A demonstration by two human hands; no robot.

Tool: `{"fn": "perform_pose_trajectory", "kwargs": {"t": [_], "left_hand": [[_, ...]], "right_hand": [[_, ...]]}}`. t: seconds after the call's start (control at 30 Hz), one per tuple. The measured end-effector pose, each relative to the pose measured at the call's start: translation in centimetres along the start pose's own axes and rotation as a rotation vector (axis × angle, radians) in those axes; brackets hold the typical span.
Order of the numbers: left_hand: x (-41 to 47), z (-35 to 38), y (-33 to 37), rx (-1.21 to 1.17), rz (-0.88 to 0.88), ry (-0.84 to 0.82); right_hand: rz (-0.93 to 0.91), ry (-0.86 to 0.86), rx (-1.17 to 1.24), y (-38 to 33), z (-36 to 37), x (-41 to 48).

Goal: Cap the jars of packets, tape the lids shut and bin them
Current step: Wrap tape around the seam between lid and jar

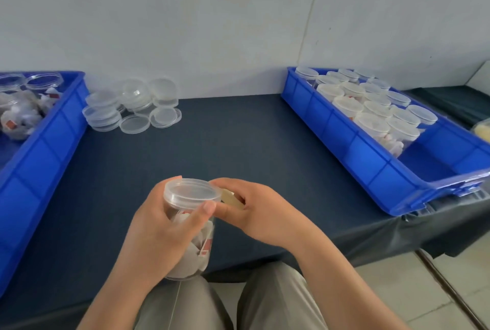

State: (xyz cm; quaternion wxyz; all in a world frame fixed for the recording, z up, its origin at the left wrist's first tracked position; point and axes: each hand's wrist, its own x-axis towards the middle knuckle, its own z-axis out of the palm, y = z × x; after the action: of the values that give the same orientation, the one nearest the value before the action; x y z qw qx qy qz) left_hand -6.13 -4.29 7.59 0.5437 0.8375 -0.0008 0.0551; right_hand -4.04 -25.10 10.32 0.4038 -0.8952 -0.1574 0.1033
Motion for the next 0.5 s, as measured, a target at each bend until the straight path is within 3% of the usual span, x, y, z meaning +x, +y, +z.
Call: {"fn": "perform_pose_trajectory", "kwargs": {"t": [0.17, 0.5], "left_hand": [[0.1, -0.1, -0.2, -0.024, -0.042, 0.049], [0.1, -1.1, -0.8, -0.202, -0.140, 0.013]], "right_hand": [[0.010, 0.007, -0.036, -0.3, 0.0, -0.2], [0.001, -0.146, -0.133, 0.9, -0.8, -0.4]]}}
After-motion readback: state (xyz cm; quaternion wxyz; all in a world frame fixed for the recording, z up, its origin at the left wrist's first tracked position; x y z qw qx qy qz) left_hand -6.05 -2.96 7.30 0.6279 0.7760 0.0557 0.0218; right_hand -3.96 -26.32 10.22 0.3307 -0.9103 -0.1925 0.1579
